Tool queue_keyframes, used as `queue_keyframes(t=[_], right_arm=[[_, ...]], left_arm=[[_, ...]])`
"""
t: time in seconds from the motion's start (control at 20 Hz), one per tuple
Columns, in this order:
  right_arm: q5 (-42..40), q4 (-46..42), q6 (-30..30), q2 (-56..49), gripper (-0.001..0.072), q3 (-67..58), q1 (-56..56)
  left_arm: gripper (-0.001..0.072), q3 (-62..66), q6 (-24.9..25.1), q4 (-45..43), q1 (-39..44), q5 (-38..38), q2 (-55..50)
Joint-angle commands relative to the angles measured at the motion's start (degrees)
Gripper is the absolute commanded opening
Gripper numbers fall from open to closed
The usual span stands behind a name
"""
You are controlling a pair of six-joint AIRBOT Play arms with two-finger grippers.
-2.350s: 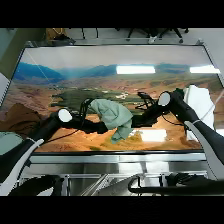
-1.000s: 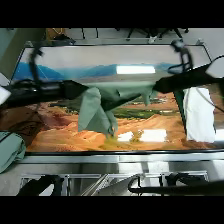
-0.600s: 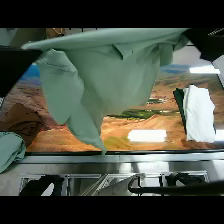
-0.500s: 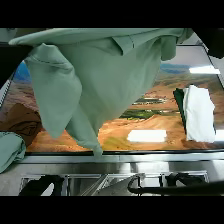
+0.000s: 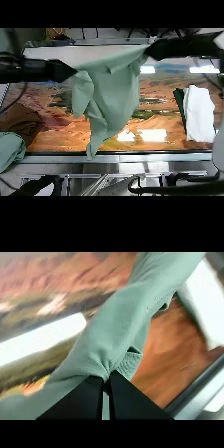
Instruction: Fold the shirts.
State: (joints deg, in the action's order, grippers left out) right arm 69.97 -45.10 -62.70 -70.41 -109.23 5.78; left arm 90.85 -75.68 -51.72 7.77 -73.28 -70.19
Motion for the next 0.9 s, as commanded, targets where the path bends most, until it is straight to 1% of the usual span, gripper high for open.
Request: queue_keyframes(t=[0.0,0.1,0.2,0.25,0.3,0.35,0.4,0.45,0.55,0.6,0.65,0.7,0.75,0.85], right_arm=[[-0.33,2.51,0.2,-16.17,0.0015,-0.07,4.9],[-2.62,2.54,0.15,-23.76,0.0015,-0.09,7.78],[-4.9,2.95,-0.2,-28.37,0.0025,-0.09,9.4],[-5.55,2.93,-1.14,-29.24,0.011,-0.09,9.44],[-5.53,2.89,-1.84,-29.2,0.0279,-0.15,9.05],[-4.94,2.91,-2.82,-28.5,0.0383,-0.33,8.22],[-3.48,2.86,-4.31,-27.1,0.0392,-0.35,6.86],[-0.79,2.64,-6.12,-25.2,0.0387,-0.35,4.92],[6.1,2.47,-7.98,-21.42,0.0373,-0.31,0.37],[9.9,1.75,-9.33,-19.56,0.0338,-0.2,-2.12],[13.16,1.18,-11.23,-17.86,0.0339,0.5,-4.24],[15.5,1.18,-11.8,-16.13,0.0339,2.23,-5.86],[16.74,1.14,-12.55,-14.4,0.0339,4.92,-6.8],[16.57,0.37,-12.59,-9.9,0.034,14.03,-7.15]], left_arm=[[0.0014,-4.66,2.14,-6.73,-1.77,2.32,-11.65],[0.0014,-4.63,2.16,-6.6,-3.43,3.56,-17.77],[0.0016,-4.61,2.16,-6.56,-5.16,4.57,-22.08],[0.002,-4.63,2.14,-6.58,-5.92,4.44,-23.52],[0.0027,-4.63,2.14,-6.6,-6.84,4.02,-24.7],[0.0343,-4.63,2.14,-6.6,-7.89,3.52,-25.44],[0.0709,-4.63,2.1,-6.6,-8.74,3.06,-25.77],[0.069,-4.63,1.99,-6.67,-9.68,2.54,-25.75],[0.069,-4.61,2.23,-6.78,-12.17,0.74,-25.4],[0.069,-4.63,2.43,-6.88,-13.53,-0.37,-25.29],[0.069,-4.63,2.82,-6.88,-14.97,-1.57,-25.29],[0.069,-4.96,3.1,-7.19,-16.2,-2.43,-25.29],[0.069,-5.73,3.52,-7.15,-17.29,-3.26,-25.29],[0.069,-8.81,5.16,-7.17,-18.18,-3.17,-25.29]])
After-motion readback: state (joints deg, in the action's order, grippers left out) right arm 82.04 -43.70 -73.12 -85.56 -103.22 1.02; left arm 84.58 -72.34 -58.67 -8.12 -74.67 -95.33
